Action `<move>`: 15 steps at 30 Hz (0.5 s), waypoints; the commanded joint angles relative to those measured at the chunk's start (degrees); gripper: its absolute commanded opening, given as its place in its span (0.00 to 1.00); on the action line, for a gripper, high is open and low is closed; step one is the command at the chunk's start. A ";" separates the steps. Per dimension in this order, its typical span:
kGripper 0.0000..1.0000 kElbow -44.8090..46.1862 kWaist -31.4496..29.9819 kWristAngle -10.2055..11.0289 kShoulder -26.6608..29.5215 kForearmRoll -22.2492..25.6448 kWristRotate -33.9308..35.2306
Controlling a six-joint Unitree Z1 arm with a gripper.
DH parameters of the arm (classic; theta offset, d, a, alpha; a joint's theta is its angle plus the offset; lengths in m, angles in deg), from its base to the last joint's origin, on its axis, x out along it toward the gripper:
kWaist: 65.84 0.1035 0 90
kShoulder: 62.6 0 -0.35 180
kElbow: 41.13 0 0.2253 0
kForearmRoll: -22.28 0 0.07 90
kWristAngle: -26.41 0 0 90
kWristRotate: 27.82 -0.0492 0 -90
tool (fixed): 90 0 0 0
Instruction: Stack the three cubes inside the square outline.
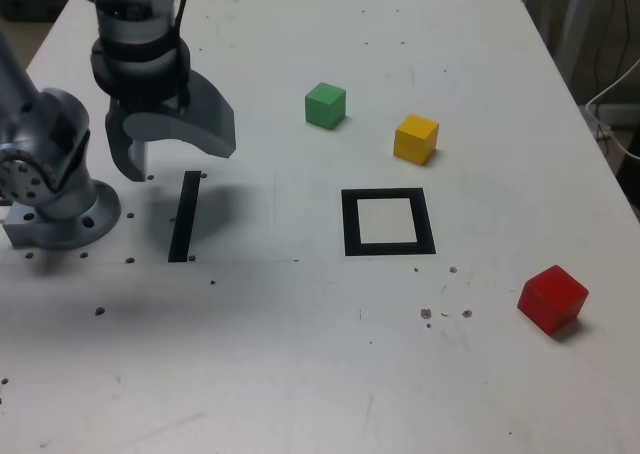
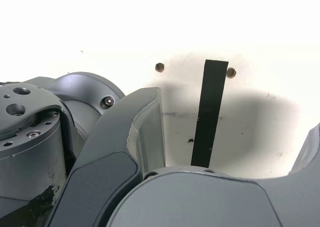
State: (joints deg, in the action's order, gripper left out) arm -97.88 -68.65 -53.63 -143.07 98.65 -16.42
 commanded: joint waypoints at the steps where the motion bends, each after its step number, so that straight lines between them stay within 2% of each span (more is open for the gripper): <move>1: 0.98 -0.07 0.00 -0.08 0.15 0.26 0.12; 9: 0.98 -0.81 0.00 -0.16 0.29 0.73 -0.40; 15: 0.98 -3.92 0.00 -1.16 -0.04 1.82 -1.92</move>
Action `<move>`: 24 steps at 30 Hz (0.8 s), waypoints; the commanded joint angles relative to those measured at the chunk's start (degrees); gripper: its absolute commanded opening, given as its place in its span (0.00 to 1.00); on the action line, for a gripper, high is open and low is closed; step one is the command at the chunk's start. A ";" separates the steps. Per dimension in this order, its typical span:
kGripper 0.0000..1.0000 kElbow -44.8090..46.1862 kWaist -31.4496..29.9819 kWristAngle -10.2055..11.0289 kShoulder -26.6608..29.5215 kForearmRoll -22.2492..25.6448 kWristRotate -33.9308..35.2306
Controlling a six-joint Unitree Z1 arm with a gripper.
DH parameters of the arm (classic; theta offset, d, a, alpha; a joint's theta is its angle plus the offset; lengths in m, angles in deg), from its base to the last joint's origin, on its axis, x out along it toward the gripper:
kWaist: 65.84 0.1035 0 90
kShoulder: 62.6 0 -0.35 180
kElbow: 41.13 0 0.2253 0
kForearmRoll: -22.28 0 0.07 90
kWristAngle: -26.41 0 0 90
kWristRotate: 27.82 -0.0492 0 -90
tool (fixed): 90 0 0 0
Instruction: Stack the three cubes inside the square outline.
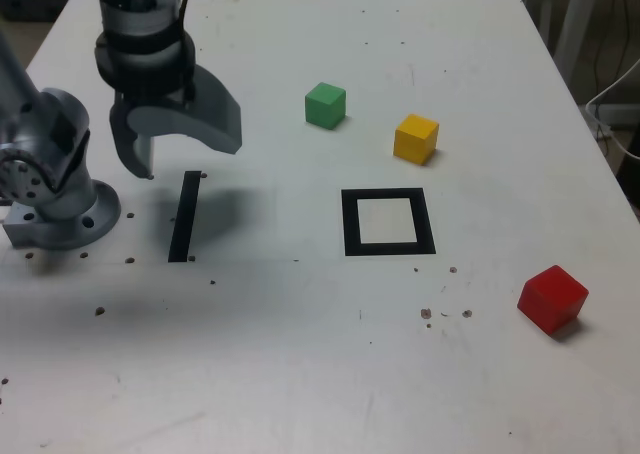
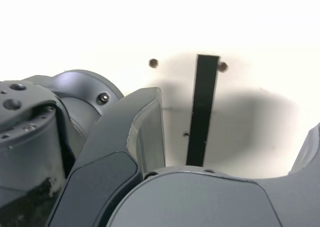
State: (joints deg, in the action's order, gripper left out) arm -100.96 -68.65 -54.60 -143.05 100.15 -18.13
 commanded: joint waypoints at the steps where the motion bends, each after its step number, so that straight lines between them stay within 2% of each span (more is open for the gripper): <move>1: 0.98 -1.39 0.00 -0.29 -0.20 0.51 -0.30; 6: 0.98 -4.26 0.00 0.23 -1.16 2.14 -0.41; 10: 0.98 -8.52 0.00 0.35 -2.66 5.38 -0.72; 17: 0.98 -16.53 -0.41 -1.74 -4.93 10.83 -2.77; 24: 0.97 -25.00 -3.28 -2.86 -8.13 16.38 -3.17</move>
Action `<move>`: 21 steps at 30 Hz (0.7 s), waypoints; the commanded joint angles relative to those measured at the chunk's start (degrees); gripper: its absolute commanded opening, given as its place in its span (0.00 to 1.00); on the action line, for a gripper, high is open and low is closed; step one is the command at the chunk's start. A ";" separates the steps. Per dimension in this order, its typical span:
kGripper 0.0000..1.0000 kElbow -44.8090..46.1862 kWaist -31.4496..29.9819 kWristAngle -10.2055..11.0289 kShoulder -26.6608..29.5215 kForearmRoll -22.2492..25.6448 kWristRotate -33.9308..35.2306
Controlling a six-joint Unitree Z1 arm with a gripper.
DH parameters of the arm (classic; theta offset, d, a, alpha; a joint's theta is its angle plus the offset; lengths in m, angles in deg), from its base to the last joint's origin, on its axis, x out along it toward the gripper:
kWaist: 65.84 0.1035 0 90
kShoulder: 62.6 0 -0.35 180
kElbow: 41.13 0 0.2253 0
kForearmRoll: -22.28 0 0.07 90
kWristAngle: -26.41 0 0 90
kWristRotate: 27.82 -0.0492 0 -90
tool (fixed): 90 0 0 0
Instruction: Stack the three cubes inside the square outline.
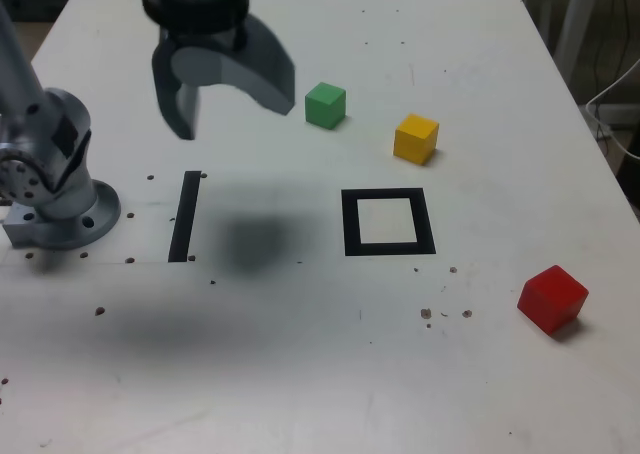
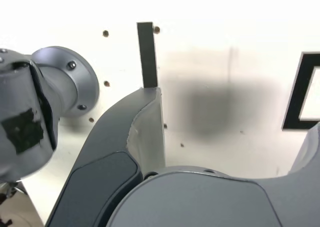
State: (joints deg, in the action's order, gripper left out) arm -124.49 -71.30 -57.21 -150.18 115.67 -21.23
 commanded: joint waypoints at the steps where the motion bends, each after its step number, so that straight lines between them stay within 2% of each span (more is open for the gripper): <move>1: 0.97 -2.37 -1.00 -0.42 -1.45 1.30 -0.07; 10: 0.97 -7.94 -2.18 -1.20 -5.97 3.88 -0.33; 21: 0.97 -19.53 -5.54 -2.29 -15.32 8.02 -1.05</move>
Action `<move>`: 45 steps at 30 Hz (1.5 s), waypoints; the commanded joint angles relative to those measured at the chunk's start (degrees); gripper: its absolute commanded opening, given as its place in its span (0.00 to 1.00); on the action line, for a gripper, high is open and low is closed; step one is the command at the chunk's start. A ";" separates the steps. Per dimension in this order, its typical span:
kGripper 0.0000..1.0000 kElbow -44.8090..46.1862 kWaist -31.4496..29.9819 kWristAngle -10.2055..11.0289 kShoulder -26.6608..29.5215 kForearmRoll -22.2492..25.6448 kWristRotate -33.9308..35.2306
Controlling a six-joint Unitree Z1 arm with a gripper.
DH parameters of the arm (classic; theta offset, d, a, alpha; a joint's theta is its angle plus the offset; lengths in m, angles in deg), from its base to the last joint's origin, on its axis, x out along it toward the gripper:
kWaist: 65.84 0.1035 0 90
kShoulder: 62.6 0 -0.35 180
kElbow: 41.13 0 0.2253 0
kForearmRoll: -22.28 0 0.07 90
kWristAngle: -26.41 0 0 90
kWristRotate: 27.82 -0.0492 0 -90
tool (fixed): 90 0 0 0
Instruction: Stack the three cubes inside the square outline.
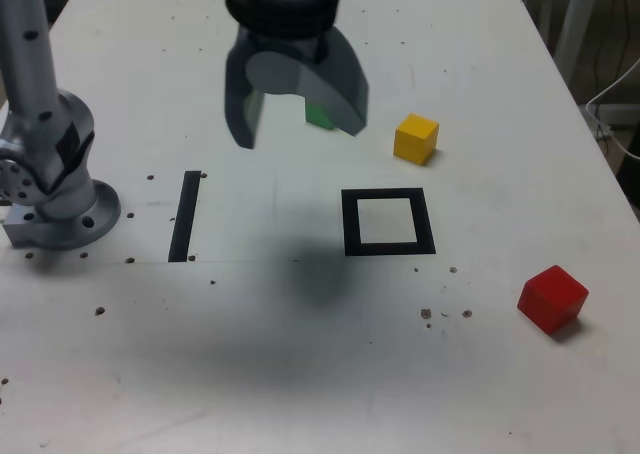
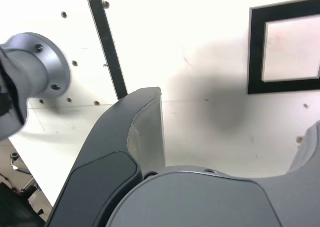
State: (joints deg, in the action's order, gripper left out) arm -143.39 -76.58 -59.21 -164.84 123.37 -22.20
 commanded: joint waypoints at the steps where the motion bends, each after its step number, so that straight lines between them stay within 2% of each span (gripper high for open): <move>1: 0.97 -1.26 -0.48 -0.61 -1.21 0.40 -0.10; 14: 0.97 -12.65 -2.71 -4.67 -8.41 2.09 1.06; 18: 0.97 -15.80 -2.71 -5.26 -9.84 2.46 1.49; 25: 0.97 -22.58 -4.33 -3.17 -13.92 2.76 -0.90; 31: 0.97 -28.86 -6.77 -2.63 -18.55 3.34 -5.17; 35: 0.96 -33.73 -8.93 -1.41 -21.37 4.39 -9.66; 39: 0.96 -35.34 -10.36 0.16 -22.62 4.64 -16.41; 45: 0.96 -34.35 -11.56 4.39 -22.93 4.81 -26.28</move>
State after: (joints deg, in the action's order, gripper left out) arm -178.04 -87.85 -55.96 -187.48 127.02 -46.39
